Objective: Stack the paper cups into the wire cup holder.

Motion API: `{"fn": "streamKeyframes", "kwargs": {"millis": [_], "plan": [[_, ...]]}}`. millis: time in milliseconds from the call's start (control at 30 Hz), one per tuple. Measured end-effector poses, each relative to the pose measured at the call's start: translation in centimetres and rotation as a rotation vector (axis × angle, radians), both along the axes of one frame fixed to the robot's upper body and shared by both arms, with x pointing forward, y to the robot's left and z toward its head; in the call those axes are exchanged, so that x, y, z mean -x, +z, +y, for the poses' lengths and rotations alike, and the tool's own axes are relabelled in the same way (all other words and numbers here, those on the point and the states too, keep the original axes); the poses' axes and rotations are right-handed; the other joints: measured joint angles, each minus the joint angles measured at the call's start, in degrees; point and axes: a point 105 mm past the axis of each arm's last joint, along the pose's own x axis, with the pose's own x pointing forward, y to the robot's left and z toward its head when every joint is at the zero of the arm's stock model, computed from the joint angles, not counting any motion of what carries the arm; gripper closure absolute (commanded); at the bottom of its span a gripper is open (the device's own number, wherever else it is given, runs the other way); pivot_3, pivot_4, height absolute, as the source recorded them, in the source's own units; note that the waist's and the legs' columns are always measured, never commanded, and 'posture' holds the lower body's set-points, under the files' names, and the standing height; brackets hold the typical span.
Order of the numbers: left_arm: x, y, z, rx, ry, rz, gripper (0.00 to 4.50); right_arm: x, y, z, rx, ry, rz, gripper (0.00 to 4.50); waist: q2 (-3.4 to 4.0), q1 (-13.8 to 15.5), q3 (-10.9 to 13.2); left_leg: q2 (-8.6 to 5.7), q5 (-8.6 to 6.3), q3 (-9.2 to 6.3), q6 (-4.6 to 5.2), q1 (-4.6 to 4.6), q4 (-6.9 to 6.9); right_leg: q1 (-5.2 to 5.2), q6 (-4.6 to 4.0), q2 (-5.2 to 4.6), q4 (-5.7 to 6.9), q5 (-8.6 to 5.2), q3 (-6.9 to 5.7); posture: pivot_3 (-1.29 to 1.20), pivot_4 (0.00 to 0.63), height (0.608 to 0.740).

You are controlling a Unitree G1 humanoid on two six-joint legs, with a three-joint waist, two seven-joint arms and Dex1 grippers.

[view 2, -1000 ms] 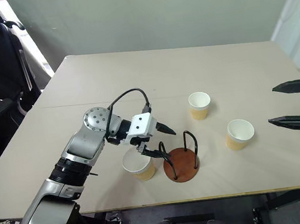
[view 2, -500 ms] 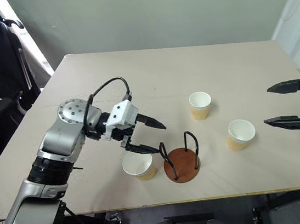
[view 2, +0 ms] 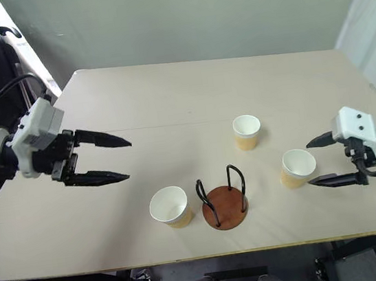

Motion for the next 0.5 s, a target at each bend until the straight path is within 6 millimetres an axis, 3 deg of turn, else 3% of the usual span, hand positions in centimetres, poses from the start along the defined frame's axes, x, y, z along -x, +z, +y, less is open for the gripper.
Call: {"fn": "streamKeyframes", "kwargs": {"millis": [167, 300, 433, 500], "plan": [[2.4, 1.3, 0.1, 0.01, 0.0, -0.01, 0.9, -0.3, -1.2, 0.9, 0.037, 0.041, 0.013, 0.0, -0.01, 0.11, -0.01, 0.0, 0.02, 0.0, -0.02, -0.08, 0.02, -0.09, -0.16, 0.0, 0.01, 0.11, -0.01, 0.0, 0.15, 0.74], [4.7, 2.3, -1.0, 0.043, -0.055, -0.007, 0.9, -0.6, -2.9, 0.7, 0.095, 0.041, 0.035, 0.0, -0.01, -0.01, -0.01, 0.01, 0.05, 0.0, -0.08, -0.07, 0.0, -0.15, -0.2, 0.0, 0.13, 0.13, -0.04, 0.0, 0.15, 0.74], [5.2, 2.8, -0.9, 0.05, -0.038, -0.021, 0.9, -1.2, -3.9, 0.3, 0.132, 0.031, 0.046, 0.0, 0.0, -0.03, 0.0, 0.03, 0.1, 0.0, -0.15, 0.11, -0.07, -0.12, -0.3, 0.0, 0.25, 0.18, -0.04, 0.0, 0.15, 0.74], [5.2, 2.5, -0.7, 0.054, -0.019, -0.009, 0.85, -1.9, -4.1, 0.3, 0.138, 0.029, 0.032, 0.39, 0.0, -0.17, 0.0, 0.06, 0.13, 0.0, -0.2, 0.21, -0.1, -0.11, -0.42, 0.0, 0.26, 0.25, -0.04, 0.0, 0.15, 0.74]]}}
